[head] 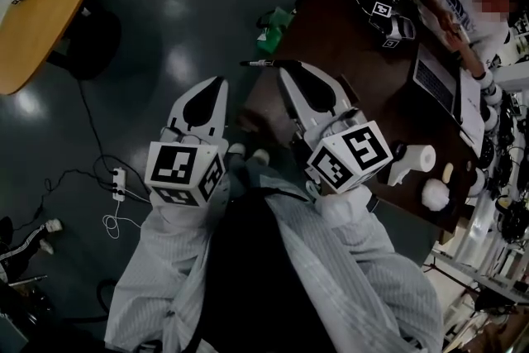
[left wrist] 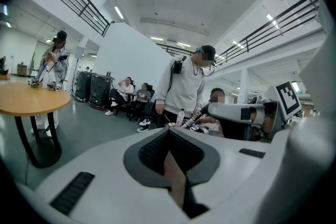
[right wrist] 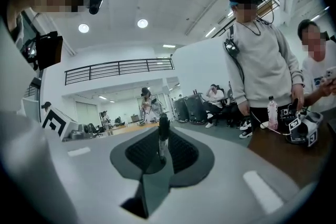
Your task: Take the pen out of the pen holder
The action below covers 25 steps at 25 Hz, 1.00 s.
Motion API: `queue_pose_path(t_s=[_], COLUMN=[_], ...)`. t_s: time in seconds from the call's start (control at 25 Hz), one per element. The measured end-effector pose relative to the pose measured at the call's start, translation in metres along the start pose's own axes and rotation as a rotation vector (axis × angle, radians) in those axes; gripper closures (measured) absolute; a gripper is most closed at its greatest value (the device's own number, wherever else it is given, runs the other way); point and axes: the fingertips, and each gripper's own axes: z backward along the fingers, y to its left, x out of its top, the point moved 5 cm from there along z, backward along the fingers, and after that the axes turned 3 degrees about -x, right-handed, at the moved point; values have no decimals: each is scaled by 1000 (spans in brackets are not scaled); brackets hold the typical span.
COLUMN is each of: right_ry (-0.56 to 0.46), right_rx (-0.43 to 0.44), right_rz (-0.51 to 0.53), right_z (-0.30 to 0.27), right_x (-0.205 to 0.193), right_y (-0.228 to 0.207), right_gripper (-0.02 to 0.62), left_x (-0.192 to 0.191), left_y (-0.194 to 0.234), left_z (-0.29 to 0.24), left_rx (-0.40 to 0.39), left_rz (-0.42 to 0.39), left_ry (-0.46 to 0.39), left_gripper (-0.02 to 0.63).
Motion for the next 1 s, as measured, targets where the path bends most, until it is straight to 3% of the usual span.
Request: queue_pose_path(t_s=[1.0], right_ry=[24], right_rx=[51], right_rz=[0], right_z=[-5], right_x=[-6], right_y=[12], right_gripper=[540], left_x=[1], left_y=[2], left_z=[4], left_rx=[-6], left_rz=[4], left_ry=[-10], left_gripper=[601])
